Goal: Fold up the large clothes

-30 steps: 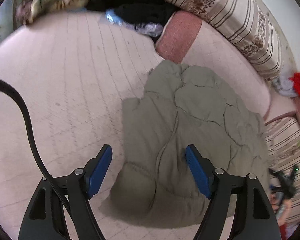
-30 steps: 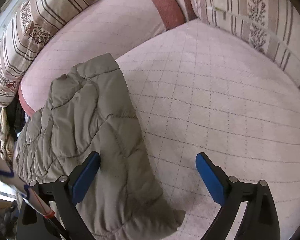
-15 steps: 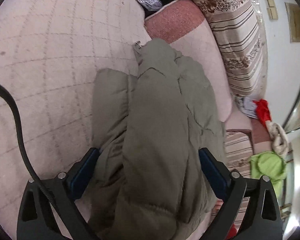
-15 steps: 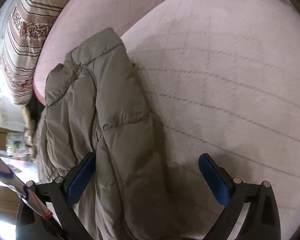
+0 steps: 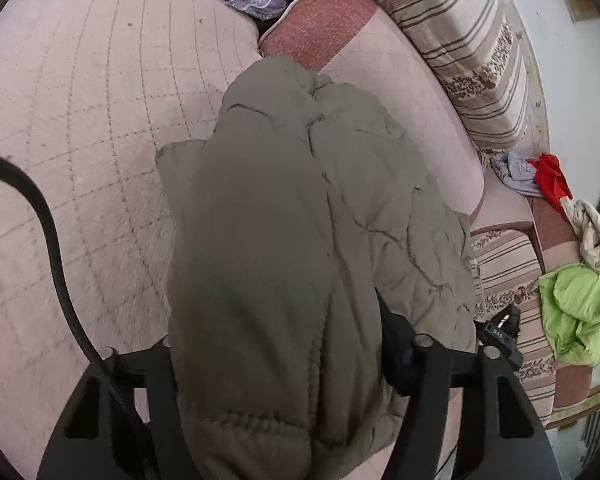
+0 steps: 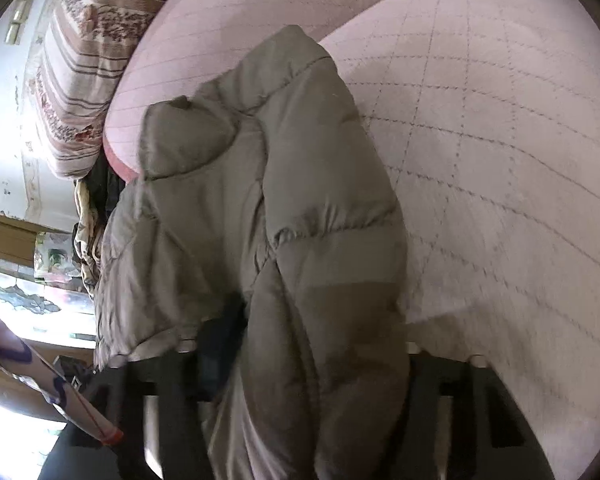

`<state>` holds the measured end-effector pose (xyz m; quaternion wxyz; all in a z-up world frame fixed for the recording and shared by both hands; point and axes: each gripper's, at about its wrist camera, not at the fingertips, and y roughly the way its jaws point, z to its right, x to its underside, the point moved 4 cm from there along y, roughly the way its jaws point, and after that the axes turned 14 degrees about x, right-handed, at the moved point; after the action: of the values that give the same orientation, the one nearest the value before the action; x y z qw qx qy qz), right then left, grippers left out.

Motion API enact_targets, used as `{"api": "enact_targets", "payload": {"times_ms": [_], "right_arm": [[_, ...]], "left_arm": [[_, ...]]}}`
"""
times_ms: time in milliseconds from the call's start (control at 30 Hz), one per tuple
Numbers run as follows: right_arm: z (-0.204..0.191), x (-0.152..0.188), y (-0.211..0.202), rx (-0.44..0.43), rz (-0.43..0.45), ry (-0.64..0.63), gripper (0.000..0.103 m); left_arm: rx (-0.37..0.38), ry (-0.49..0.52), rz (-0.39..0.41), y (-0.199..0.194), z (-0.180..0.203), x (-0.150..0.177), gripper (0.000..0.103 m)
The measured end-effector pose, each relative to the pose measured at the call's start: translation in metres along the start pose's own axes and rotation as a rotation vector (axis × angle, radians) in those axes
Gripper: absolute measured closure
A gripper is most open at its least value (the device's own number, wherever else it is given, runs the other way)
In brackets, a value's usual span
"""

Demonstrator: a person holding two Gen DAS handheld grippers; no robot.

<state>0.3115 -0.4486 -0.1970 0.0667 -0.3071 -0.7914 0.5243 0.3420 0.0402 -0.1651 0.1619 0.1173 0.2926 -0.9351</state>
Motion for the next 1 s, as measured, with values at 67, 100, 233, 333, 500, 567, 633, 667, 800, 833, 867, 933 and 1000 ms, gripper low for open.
{"api": "enact_targets", "payload": {"times_ms": [67, 100, 233, 333, 500, 567, 633, 667, 800, 833, 867, 933, 1000], "right_arm": [[-0.004, 0.009, -0.011, 0.030, 0.000, -0.023, 0.055], [-0.006, 0.014, -0.016, 0.038, -0.003, -0.040, 0.056], [-0.005, 0.037, -0.031, 0.067, -0.003, -0.062, 0.056], [0.000, 0.054, -0.038, 0.073, 0.001, -0.060, 0.056], [0.008, 0.066, -0.042, 0.100, 0.020, -0.038, 0.052], [0.013, 0.067, -0.043, 0.154, 0.043, -0.032, 0.041], [0.018, 0.066, -0.045, 0.227, 0.083, 0.003, 0.018], [0.020, 0.067, -0.049, 0.282, 0.109, 0.029, 0.016], [0.019, 0.075, -0.079, 0.354, 0.210, 0.042, 0.016], [0.018, 0.077, -0.088, 0.375, 0.236, 0.034, 0.016], [0.016, 0.080, -0.099, 0.408, 0.271, 0.010, 0.016], [0.012, 0.083, -0.115, 0.475, 0.322, -0.032, 0.016], [0.001, 0.085, -0.129, 0.522, 0.383, -0.087, 0.016]], "left_arm": [[-0.024, 0.000, -0.007, -0.006, 0.000, 0.011, 0.042], [-0.029, -0.009, -0.013, -0.010, -0.002, 0.018, 0.042], [-0.033, -0.032, -0.020, -0.026, -0.007, 0.040, 0.042], [-0.056, -0.009, -0.019, -0.032, -0.006, 0.052, 0.042], [-0.125, 0.015, 0.002, -0.036, -0.009, 0.065, 0.030], [-0.156, 0.008, 0.003, -0.038, -0.011, 0.065, 0.027], [-0.157, 0.009, -0.012, -0.044, -0.008, 0.064, 0.027], [-0.162, 0.011, -0.015, -0.045, -0.005, 0.063, 0.027], [-0.211, 0.058, -0.003, -0.073, 0.008, 0.063, 0.027], [-0.217, 0.062, 0.000, -0.076, 0.011, 0.062, 0.027], [-0.230, 0.068, 0.007, -0.083, 0.012, 0.063, 0.027], [-0.288, 0.076, 0.029, -0.098, 0.015, 0.068, 0.027], [-0.327, 0.103, 0.056, -0.108, 0.021, 0.076, 0.027]]}}
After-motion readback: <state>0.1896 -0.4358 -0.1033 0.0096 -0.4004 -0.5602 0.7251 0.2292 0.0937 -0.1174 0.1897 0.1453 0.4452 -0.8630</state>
